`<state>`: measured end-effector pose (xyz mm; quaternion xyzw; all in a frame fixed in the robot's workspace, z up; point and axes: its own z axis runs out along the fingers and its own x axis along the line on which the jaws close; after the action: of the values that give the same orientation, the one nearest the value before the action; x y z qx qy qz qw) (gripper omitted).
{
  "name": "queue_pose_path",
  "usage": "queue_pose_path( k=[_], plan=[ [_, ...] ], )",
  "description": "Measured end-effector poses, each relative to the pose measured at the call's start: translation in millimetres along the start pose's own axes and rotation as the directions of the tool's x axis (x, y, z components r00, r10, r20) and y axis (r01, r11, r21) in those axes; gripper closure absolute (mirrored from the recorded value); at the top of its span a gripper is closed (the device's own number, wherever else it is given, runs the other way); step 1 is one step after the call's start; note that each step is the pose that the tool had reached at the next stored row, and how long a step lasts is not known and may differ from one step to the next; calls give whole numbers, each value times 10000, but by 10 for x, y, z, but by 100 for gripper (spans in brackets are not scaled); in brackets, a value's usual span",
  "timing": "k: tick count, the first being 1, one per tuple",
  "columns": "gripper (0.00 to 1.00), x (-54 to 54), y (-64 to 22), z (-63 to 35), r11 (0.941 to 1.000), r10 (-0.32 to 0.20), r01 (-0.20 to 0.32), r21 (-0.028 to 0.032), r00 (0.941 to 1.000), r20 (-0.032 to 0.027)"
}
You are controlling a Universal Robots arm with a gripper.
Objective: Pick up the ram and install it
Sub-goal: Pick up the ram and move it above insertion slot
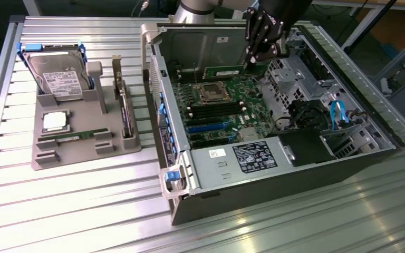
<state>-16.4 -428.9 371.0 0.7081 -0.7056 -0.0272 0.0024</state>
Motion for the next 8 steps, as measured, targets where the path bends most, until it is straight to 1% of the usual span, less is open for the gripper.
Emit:
queue_pose_path(
  k=[4, 8],
  plan=[
    [88, 3, -3, 73, 10000, 0, 0, -1, 10000, -1],
    [88, 3, -3, 86, 10000, 0, 0, 0, 10000, -1]
  ],
)
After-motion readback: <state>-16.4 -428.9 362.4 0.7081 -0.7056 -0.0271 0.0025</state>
